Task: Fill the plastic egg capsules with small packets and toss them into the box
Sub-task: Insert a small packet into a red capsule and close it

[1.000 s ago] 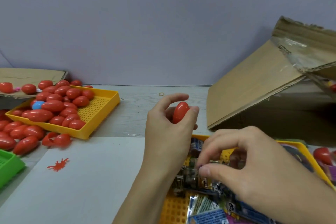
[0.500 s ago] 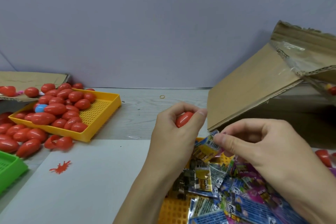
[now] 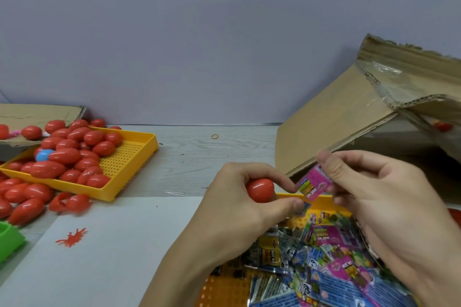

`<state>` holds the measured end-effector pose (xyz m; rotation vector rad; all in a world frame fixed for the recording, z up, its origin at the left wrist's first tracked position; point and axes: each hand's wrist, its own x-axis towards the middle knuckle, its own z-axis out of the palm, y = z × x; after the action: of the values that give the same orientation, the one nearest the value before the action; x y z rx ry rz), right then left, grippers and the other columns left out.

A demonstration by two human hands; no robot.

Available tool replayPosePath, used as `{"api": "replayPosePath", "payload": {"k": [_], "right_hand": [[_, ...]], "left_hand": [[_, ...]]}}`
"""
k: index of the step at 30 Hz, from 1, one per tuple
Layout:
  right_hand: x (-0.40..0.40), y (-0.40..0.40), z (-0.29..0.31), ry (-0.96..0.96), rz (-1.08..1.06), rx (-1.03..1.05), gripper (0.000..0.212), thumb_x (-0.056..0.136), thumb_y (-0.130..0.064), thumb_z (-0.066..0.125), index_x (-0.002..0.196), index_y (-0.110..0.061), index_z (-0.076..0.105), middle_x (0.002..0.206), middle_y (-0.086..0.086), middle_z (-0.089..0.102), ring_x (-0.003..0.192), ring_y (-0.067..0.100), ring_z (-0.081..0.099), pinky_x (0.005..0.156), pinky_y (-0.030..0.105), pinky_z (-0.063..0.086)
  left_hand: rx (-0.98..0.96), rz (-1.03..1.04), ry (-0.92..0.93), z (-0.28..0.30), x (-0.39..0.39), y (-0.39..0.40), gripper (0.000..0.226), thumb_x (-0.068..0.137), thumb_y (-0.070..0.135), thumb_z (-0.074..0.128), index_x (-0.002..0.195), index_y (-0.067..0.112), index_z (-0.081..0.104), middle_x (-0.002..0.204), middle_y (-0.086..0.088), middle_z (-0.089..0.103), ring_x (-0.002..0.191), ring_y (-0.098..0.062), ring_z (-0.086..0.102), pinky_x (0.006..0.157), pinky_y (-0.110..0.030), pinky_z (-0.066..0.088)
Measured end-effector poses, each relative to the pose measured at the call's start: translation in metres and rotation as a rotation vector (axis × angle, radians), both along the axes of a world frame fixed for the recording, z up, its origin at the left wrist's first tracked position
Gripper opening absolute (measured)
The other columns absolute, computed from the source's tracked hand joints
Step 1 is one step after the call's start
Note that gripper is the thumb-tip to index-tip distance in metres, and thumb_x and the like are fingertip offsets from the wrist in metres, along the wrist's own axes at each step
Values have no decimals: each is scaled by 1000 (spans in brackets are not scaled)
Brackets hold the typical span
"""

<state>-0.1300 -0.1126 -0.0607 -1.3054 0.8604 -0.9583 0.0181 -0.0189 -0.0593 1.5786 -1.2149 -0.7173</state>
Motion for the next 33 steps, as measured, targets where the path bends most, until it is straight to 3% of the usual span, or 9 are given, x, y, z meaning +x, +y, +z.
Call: {"api": "replayPosePath", "payload": {"k": [4, 7, 10, 13, 16, 21, 25, 28, 33], "right_hand": [[0, 0, 0, -35, -34, 12, 44, 50, -54, 81, 81, -23, 78, 59, 0, 65, 57, 10, 58, 56, 30, 47], [2, 1, -1, -30, -29, -15, 44, 54, -56, 79, 85, -25, 78, 62, 1, 67, 58, 8, 59, 61, 32, 46], [2, 0, -2, -27, -39, -33, 50, 53, -63, 83, 88, -27, 78, 63, 1, 69, 59, 9, 60, 63, 30, 48], [1, -1, -3, -32, -32, -44, 48, 53, -61, 84, 88, -29, 78, 62, 0, 67, 60, 9, 60, 56, 23, 50], [2, 1, -3, -34, 9, -34, 42, 54, -56, 79, 86, -28, 78, 61, 3, 67, 58, 10, 58, 65, 31, 49], [8, 9, 0, 21, 134, -99, 35, 58, -54, 77, 84, -29, 78, 67, 8, 71, 58, 11, 62, 64, 33, 52], [10, 8, -2, -2, 64, -97, 35, 62, -58, 68, 88, -37, 76, 77, 2, 76, 69, 14, 72, 64, 33, 50], [12, 12, 0, 11, 132, -83, 34, 66, -59, 65, 86, -34, 77, 78, 3, 76, 72, 17, 73, 64, 33, 52], [17, 18, 3, 29, 173, -147, 33, 56, -56, 67, 84, -39, 76, 75, 0, 76, 67, 11, 72, 54, 15, 52]], "left_hand": [[-21, -32, -28, 1, 2, 1, 40, 52, 53, 86, 87, 40, 72, 63, 16, 58, 58, 2, 56, 56, -9, 45], [-79, -9, -38, 2, 2, 1, 38, 48, 55, 84, 73, 29, 73, 58, 15, 58, 54, 2, 55, 53, -8, 42], [-64, 34, -89, 0, 3, 1, 32, 57, 52, 81, 65, 23, 71, 60, 12, 62, 57, 1, 59, 53, -8, 44], [-38, 82, -112, -1, 2, 1, 11, 76, 39, 80, 80, 33, 71, 82, 19, 66, 72, 1, 66, 59, -8, 49], [-88, 94, -37, 2, -2, 1, 11, 81, 47, 71, 90, 41, 71, 95, 27, 65, 83, 7, 64, 60, -5, 48], [-61, 24, 7, 4, -4, -2, 11, 79, 38, 76, 79, 27, 77, 77, 9, 71, 68, -2, 66, 59, -13, 52], [-92, 133, 257, 1, -1, -6, 27, 63, 50, 76, 65, 24, 73, 50, 10, 52, 46, -5, 48, 47, -16, 42], [-127, 191, 319, -3, 0, -9, 38, 60, 58, 75, 65, 21, 71, 46, 7, 41, 44, -11, 39, 46, -22, 37], [-139, 193, 340, -6, 1, -12, 42, 66, 56, 80, 67, 15, 69, 49, 5, 41, 44, -10, 38, 45, -21, 40]]}}
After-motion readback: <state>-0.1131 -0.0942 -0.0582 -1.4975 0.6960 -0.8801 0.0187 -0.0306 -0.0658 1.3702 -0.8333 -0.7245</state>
